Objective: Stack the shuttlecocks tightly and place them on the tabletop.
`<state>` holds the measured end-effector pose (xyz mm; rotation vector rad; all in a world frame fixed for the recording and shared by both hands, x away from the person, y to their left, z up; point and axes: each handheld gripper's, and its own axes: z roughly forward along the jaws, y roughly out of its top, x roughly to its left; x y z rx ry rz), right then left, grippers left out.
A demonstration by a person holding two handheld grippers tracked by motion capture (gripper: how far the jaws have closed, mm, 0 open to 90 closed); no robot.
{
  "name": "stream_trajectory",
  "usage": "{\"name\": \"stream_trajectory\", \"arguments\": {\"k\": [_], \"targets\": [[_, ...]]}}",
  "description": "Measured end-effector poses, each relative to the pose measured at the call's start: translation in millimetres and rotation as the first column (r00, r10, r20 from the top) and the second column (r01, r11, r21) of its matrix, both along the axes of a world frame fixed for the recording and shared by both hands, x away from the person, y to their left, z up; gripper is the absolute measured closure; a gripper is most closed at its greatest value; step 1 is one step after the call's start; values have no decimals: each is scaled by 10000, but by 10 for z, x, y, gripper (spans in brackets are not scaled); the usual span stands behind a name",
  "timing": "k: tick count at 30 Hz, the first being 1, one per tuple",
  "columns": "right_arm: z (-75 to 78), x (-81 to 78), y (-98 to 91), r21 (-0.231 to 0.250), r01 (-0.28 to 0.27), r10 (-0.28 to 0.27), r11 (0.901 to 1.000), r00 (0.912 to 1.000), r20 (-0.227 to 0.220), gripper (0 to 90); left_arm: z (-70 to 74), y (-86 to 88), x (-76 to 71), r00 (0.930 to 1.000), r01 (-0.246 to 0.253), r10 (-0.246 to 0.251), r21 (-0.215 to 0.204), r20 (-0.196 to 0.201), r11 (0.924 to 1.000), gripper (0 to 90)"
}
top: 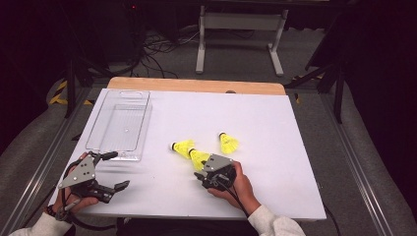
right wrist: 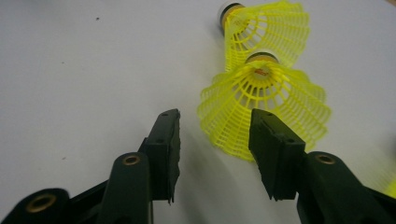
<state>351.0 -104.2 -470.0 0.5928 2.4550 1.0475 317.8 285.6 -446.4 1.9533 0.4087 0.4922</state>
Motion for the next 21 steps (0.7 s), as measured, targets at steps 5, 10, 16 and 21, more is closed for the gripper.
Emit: {"name": "stream_trajectory", "arguments": {"k": [5,10,16,21], "targets": [[-38,59,99,10,29,-29,10000,10000,18,518,2,1,-1,10000,-47,47,-11,30,10000,39],[-53,113,159,-19,202,-202,9998,9998,-3,597,-3,-4,1,10000,-43,43,50,12,10000,39],[-55,132,180,-48,425,-424,9991,9991,75,738,-3,-1,3,10000,-40,40,45,-7,10000,40],[-43,125,165,-130,701,-697,9975,9972,260,884,-3,-2,1,10000,-54,54,58,12,10000,41]]}}
